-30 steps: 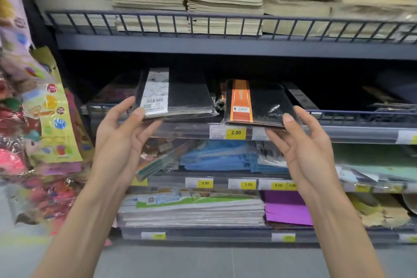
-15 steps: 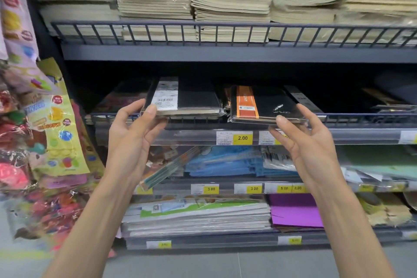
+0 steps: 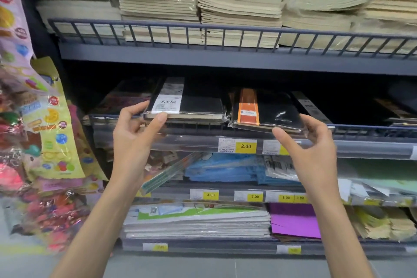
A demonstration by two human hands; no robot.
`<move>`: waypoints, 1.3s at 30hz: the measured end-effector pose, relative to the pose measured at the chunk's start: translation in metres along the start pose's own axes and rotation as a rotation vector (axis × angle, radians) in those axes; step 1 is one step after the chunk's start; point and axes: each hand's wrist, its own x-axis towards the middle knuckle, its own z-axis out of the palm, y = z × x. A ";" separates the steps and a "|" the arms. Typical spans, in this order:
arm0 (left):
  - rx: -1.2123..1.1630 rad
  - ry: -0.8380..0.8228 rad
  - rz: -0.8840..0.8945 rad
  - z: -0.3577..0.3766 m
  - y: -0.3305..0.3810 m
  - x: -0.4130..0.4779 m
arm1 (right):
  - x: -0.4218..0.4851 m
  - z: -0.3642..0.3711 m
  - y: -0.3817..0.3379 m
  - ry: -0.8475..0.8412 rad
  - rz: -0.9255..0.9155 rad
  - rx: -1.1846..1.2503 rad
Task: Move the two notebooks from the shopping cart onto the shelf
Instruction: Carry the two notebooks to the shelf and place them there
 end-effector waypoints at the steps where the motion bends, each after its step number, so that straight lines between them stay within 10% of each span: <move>1: 0.030 0.023 0.013 0.001 0.000 0.000 | 0.003 -0.001 0.001 0.008 -0.017 -0.021; 39: 0.156 0.170 0.120 0.024 -0.022 0.027 | 0.038 0.029 0.012 0.076 -0.066 -0.085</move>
